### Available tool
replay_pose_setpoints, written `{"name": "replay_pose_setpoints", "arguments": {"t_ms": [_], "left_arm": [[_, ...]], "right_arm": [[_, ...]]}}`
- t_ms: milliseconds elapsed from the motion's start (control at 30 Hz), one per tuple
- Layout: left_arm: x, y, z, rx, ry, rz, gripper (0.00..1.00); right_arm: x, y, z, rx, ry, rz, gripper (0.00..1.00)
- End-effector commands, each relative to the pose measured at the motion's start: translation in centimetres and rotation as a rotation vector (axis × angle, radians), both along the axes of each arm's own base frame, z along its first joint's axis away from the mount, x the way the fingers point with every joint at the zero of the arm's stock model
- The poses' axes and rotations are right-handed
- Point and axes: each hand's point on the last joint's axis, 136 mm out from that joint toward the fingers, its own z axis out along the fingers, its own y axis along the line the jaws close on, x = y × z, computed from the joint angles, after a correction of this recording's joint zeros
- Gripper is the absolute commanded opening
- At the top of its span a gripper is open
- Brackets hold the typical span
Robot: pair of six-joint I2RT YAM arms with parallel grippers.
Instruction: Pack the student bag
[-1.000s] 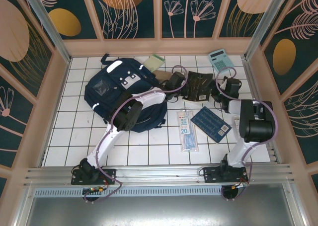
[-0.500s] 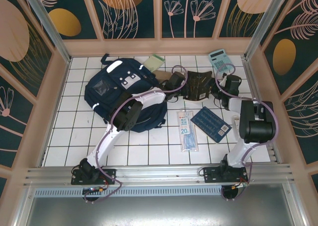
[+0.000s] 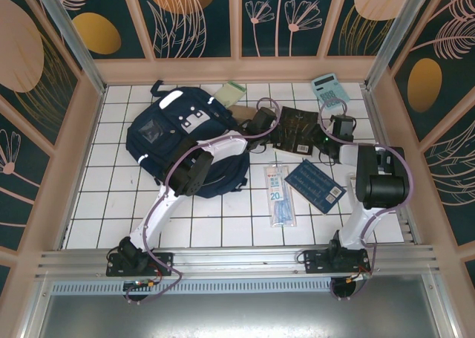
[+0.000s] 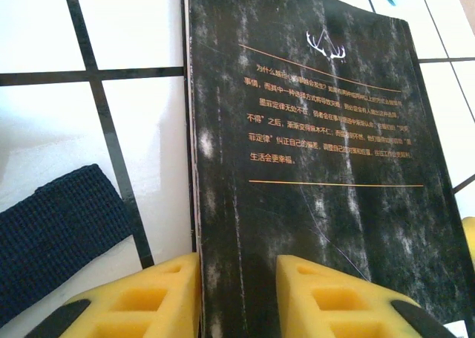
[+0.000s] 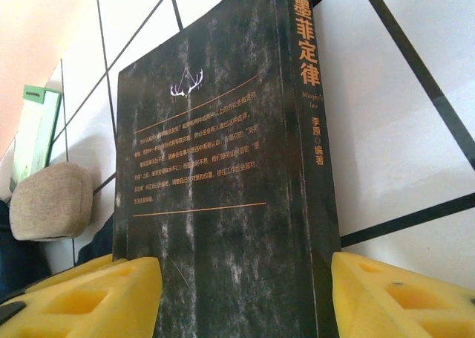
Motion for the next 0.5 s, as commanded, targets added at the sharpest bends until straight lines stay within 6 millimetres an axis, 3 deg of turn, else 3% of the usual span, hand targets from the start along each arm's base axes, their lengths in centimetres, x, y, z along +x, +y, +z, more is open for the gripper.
{"name": "replay_pose_setpoints", "arguments": {"t_ms": [0,200,467], "left_arm": [[-3.4,-0.9,-3.7,0.044,0.088,-0.088,0.35],[-2.5,-0.2,-1.5,0.053,0.04,-0.072,0.45],[-1.2,2.0,-0.6,0.055,0.03,-0.029,0.44]], "right_arm": [[-1.0,3.2,0.1,-0.052,0.044,0.102,0.67],[-1.0,1.6,-0.5,-0.131,0.065,0.044,0.69],[-1.0,1.1,-0.7,-0.154,0.071,0.023,0.69]]}}
